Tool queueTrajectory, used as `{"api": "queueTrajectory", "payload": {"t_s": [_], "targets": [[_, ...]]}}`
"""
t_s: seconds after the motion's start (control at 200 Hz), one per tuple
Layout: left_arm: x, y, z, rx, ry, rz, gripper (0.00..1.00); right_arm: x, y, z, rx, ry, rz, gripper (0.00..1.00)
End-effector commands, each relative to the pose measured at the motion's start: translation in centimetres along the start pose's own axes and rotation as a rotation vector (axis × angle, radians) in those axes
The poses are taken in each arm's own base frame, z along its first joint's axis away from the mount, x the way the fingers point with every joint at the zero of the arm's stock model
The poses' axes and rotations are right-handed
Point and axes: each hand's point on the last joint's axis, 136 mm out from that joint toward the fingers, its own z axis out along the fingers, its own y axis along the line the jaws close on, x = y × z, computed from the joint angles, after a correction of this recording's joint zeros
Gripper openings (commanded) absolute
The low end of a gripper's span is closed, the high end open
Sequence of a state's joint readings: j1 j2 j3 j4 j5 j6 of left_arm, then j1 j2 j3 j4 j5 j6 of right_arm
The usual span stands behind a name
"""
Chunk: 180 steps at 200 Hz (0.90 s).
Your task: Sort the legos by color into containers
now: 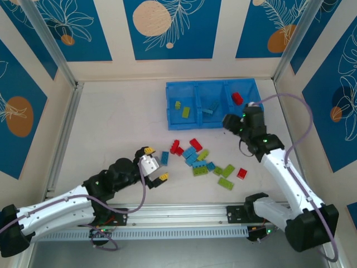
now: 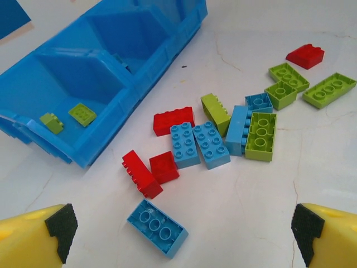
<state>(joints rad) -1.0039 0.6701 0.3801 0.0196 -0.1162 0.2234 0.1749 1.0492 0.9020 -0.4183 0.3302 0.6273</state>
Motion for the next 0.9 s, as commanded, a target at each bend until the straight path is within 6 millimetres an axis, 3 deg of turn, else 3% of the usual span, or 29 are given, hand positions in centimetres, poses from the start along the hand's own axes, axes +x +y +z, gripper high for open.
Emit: {"api": "queueTrajectory", "payload": {"t_s": [0.0,0.1,0.22,0.355,0.455,0.57,0.65,0.765,0.895], "targets": [[-0.5,0.6,-0.2,-0.031,-0.030,-0.004,1.00,-2.8,-1.8,3.4,0.015,0.035,0.121,0.45],[-0.3,0.7,-0.2,-0.041,-0.022,-0.001,1.00,-5.0,-2.8,7.9,0.040,0.104,0.180,0.44],[0.1,0.9,-0.1,-0.056,-0.009,0.003,1.00,-6.2,-3.6,12.9,0.106,0.242,0.289,0.50],[0.3,1.0,0.0,-0.063,0.003,0.006,1.00,-6.9,-4.3,16.4,0.190,0.280,0.377,0.62],[0.6,1.0,0.2,-0.066,0.015,0.010,1.00,-7.6,-4.9,17.0,0.264,0.312,0.417,0.74],[0.9,1.2,0.5,-0.077,0.032,0.008,1.00,-8.2,-3.2,15.9,0.222,0.325,0.373,0.83],[1.3,1.8,0.8,-0.109,0.058,0.002,1.00,-8.1,-1.6,13.7,0.163,0.306,0.351,0.87],[2.1,2.2,1.4,-0.140,0.106,-0.006,1.00,-5.0,-0.3,10.0,0.079,0.303,0.348,0.90],[2.5,2.2,2.1,-0.145,0.125,-0.015,1.00,-1.4,0.6,4.3,0.007,0.248,0.306,0.90]]}}
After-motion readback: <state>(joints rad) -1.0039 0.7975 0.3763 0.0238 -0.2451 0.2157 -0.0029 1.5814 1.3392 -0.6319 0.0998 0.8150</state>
